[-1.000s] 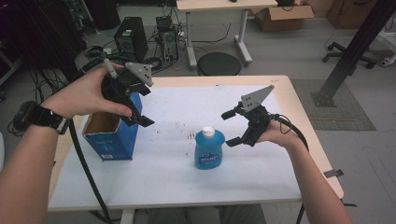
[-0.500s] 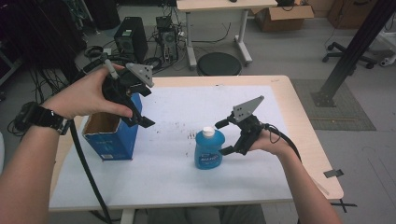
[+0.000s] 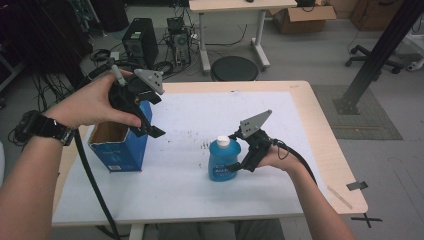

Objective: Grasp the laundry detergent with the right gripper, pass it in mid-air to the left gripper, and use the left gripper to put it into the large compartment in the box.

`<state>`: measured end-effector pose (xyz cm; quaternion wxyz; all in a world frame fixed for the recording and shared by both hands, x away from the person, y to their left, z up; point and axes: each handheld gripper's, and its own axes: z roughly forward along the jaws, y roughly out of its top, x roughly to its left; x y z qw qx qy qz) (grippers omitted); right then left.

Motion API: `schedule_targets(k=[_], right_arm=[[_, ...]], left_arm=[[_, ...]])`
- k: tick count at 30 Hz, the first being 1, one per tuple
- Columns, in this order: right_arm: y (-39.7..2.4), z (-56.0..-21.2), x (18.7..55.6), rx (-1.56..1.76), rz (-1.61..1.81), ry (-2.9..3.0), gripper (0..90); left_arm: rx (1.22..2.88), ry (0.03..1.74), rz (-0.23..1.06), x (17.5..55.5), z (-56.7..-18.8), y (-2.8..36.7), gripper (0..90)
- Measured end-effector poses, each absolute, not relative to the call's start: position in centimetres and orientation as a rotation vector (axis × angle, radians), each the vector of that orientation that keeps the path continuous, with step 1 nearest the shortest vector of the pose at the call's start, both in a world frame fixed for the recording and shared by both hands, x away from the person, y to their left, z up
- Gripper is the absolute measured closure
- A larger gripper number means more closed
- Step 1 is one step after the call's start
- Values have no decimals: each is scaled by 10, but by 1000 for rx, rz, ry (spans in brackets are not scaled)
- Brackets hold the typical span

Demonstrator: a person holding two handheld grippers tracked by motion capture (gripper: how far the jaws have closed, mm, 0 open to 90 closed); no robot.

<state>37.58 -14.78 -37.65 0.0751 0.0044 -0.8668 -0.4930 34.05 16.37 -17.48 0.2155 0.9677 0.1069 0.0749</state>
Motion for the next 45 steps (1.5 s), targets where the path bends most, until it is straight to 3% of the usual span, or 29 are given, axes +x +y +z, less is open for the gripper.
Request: schedule_targets(k=[45], right_arm=[[-142, -392, 380, -5, -1514, -2558, 260]], left_arm=[[2677, 291, 215, 340, -171, 163, 40]])
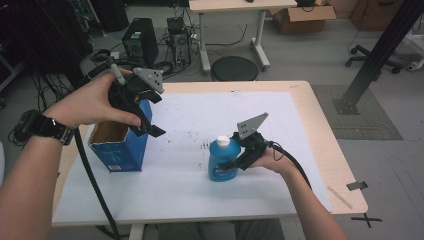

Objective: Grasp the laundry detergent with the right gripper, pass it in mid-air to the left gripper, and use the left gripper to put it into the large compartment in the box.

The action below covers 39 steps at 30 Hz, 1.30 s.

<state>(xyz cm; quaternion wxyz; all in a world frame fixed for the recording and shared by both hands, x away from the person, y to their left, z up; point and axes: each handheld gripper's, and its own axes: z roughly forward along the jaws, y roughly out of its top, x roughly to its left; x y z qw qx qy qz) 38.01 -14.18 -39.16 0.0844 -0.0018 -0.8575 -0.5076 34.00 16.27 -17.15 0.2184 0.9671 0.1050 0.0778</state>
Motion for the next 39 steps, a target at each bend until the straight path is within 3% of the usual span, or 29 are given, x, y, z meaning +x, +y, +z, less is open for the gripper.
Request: schedule_targets(k=[19, 39], right_arm=[[-147, -397, 377, 12, -1570, -2526, 385], [-145, -385, 377, -7, -1538, -2574, 412]], left_arm=[[2678, 290, 215, 339, -171, 162, 40], [2687, 271, 216, 338, -167, 157, 40]])
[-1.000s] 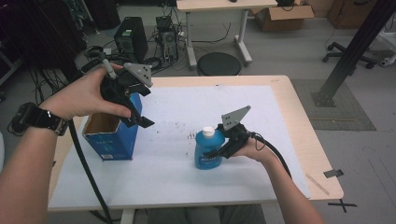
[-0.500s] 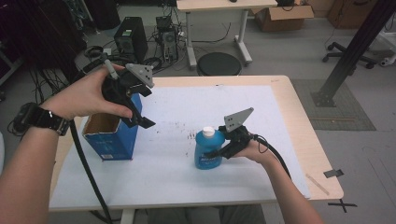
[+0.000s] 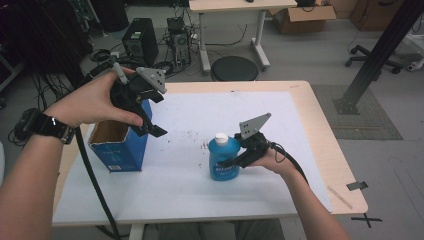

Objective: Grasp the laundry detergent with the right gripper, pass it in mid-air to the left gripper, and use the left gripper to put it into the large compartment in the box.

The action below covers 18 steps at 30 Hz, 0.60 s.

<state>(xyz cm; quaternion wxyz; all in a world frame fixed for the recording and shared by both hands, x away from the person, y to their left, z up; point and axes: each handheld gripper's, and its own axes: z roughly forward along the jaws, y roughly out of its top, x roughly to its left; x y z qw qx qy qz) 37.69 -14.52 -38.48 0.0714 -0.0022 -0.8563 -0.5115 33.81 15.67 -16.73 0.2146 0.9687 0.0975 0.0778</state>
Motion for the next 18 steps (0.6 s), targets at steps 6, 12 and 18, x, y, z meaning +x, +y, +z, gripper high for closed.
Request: schedule_targets(k=[6, 12, 18], right_arm=[[-142, -364, 378, -3, -1551, -2589, 414], [-133, -331, 380, 37, -1567, -2596, 414], [-116, -300, 383, 76, -1563, -2595, 415]], left_arm=[[2688, 259, 211, 337, -164, 152, 40], [2686, 251, 214, 336, -158, 147, 39], [2686, 254, 222, 335, -150, 142, 36]])
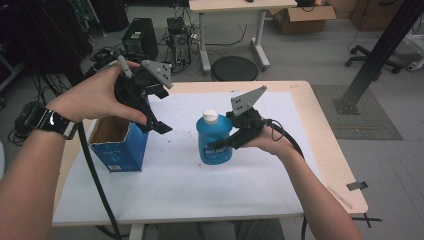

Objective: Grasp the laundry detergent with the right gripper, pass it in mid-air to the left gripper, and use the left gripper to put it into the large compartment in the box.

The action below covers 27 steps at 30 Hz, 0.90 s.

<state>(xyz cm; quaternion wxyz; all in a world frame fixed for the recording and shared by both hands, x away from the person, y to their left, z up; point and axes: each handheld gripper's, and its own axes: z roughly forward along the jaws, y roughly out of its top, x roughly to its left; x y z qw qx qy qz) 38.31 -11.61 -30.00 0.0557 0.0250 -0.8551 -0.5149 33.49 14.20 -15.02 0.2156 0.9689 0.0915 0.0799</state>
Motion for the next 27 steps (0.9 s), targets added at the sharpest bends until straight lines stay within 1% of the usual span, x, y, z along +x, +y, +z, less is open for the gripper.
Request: schedule_targets(k=[1, 7, 12, 27], right_arm=[[-116, -300, 383, 76, -1563, -2595, 415], [-93, -276, 380, 113, -1535, -2623, 415], [-79, -265, 377, 132, -1516, -2638, 415], [-50, -259, 372, 160, -1466, -2654, 416]], left_arm=[[2686, 254, 222, 335, -150, 142, 36], [2682, 267, 232, 333, -144, 136, 36], [2694, 262, 235, 331, -142, 131, 36], [2735, 228, 223, 329, -145, 118, 36]])
